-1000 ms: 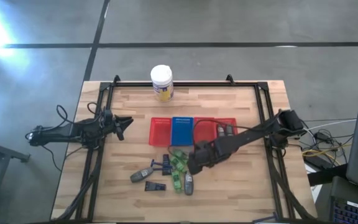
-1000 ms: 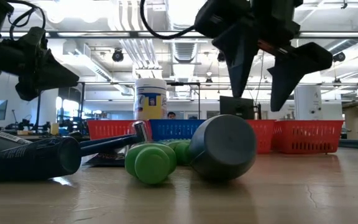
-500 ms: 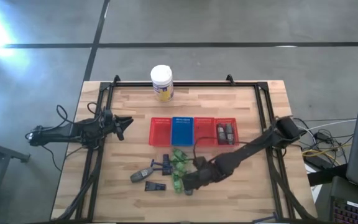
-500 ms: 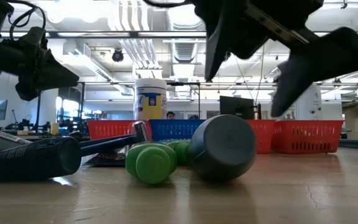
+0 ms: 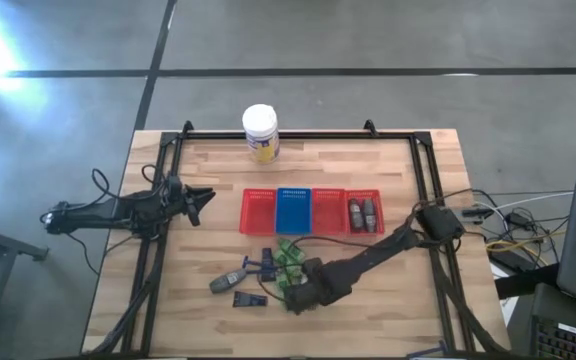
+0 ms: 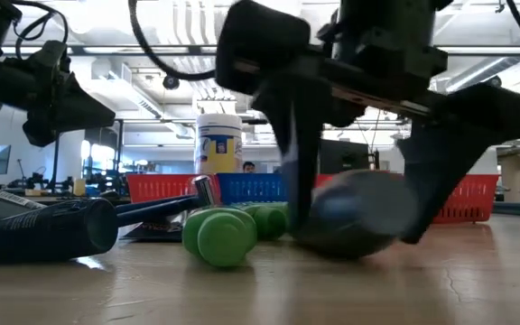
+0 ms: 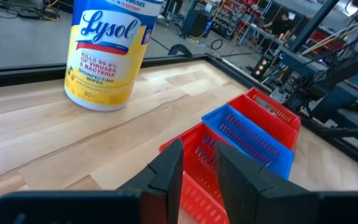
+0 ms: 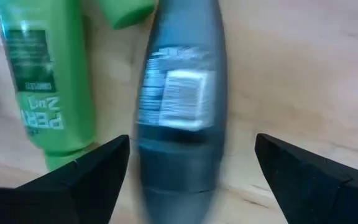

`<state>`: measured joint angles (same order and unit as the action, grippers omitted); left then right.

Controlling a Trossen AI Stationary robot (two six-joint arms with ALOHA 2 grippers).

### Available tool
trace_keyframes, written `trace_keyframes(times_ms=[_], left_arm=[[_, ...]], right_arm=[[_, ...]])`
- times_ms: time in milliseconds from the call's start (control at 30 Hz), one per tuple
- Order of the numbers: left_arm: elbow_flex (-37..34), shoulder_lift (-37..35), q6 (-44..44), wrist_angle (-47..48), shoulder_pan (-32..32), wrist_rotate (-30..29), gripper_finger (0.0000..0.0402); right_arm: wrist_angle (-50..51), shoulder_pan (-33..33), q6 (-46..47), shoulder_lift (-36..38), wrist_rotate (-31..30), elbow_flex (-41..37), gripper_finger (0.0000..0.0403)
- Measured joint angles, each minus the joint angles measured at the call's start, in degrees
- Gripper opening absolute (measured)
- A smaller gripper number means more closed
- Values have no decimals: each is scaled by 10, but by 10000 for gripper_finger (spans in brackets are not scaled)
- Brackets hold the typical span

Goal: Pick & Place Travel size toiletries
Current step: Put the deodorant into the right red bin

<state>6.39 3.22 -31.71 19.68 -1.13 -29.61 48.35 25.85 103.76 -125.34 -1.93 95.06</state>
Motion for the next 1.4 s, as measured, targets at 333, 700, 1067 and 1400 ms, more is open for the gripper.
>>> trace_keyframes(times_ms=[333,700,1067,1400], left_arm=[[0,1,0,0,0,0,97],[0,3,0,0,0,0,97],[0,3,0,0,0,0,97],[0,3,0,0,0,0,97]], right_arm=[[3,-10,7,-26,32,14,255],[73,-11,-4,11,-23,12,198],[350,-31,63,213,-152,-10,198],[234,-176,-49,419,-118,-266,198]])
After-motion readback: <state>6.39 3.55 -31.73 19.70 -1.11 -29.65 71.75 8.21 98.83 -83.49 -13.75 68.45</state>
